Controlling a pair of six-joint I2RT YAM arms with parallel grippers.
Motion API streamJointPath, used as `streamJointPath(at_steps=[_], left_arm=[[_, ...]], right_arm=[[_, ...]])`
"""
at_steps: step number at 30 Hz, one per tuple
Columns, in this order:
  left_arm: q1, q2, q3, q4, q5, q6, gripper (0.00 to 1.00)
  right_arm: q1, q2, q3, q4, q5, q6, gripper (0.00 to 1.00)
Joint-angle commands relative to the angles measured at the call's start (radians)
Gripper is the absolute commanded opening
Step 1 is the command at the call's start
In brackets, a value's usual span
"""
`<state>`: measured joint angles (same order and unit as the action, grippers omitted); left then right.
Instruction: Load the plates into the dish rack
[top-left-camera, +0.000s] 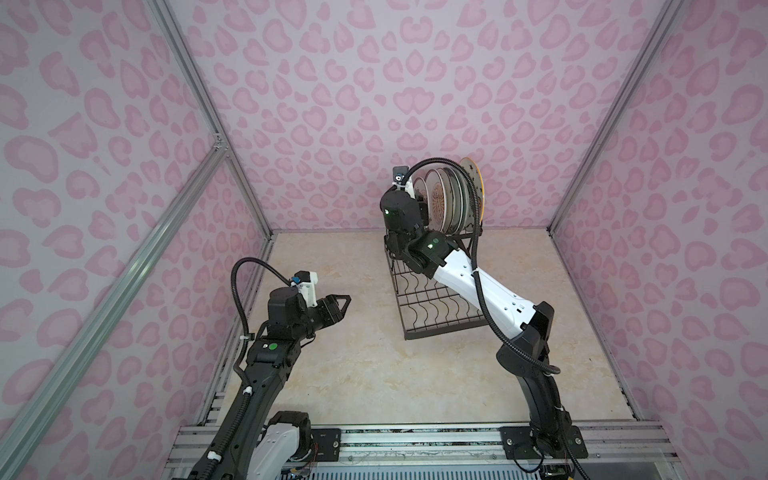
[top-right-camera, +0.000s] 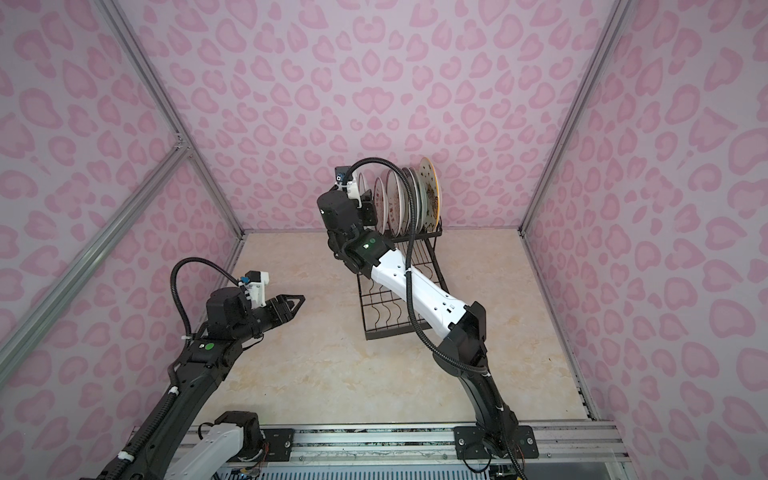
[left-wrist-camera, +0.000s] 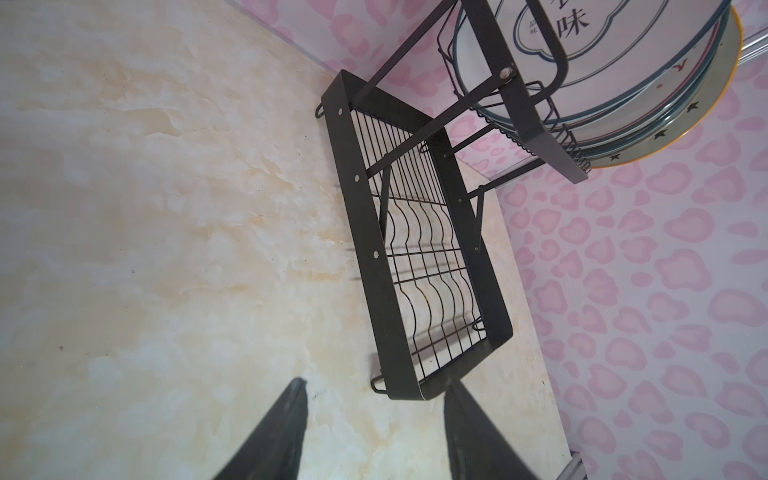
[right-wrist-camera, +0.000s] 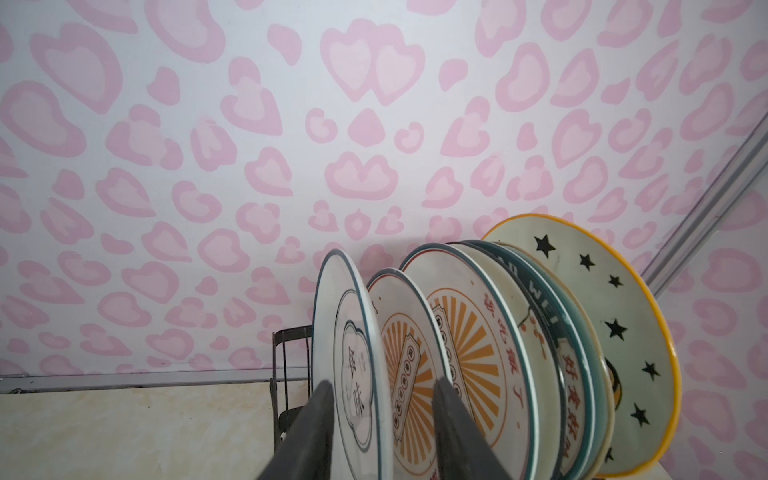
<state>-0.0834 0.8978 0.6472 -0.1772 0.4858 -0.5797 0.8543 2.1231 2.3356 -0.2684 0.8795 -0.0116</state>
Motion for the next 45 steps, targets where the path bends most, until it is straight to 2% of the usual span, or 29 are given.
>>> streamJointPath(at_steps=[1,8,16,20,29,30,31,32,33,39,45], left_arm=[[0.001,0.014,0.017,0.040,-0.007,0.012,0.56],[0.002,0.054,0.073,0.017,-0.023,0.038,0.56],[0.002,0.123,0.148,0.004,-0.035,0.040,0.56],[0.002,0.149,0.185,-0.017,-0.052,0.054,0.56],[0.003,0.213,0.289,-0.070,-0.066,0.096,0.59],[0.002,0.219,0.301,-0.074,-0.071,0.100,0.59],[0.002,0.225,0.310,-0.079,-0.073,0.102,0.60],[0.003,0.229,0.319,-0.082,-0.077,0.105,0.63],[0.005,0.233,0.329,-0.084,-0.078,0.107,0.99],[0.007,0.266,0.382,-0.119,-0.095,0.099,0.97],[0.005,0.270,0.404,-0.170,-0.197,0.076,0.97]], right_arm=[[-0.011,-0.043,-0.041,0.054,-0.072,-0.041,0.40],[-0.066,-0.247,-0.281,0.158,-0.182,-0.061,0.41],[-0.185,-0.466,-0.555,0.196,-0.263,-0.062,0.43],[-0.268,-0.564,-0.684,0.198,-0.287,-0.029,0.51],[-0.475,-0.781,-0.975,0.215,-0.387,0.091,0.61],[-0.493,-0.799,-0.995,0.214,-0.391,0.099,0.65],[-0.509,-0.813,-1.017,0.213,-0.393,0.107,0.75],[-0.520,-0.825,-1.034,0.214,-0.394,0.114,0.85],[-0.533,-0.839,-1.055,0.215,-0.397,0.123,0.97],[-0.601,-0.907,-1.162,0.223,-0.444,0.169,0.98],[-0.664,-0.971,-1.233,0.243,-0.451,0.189,0.98]])
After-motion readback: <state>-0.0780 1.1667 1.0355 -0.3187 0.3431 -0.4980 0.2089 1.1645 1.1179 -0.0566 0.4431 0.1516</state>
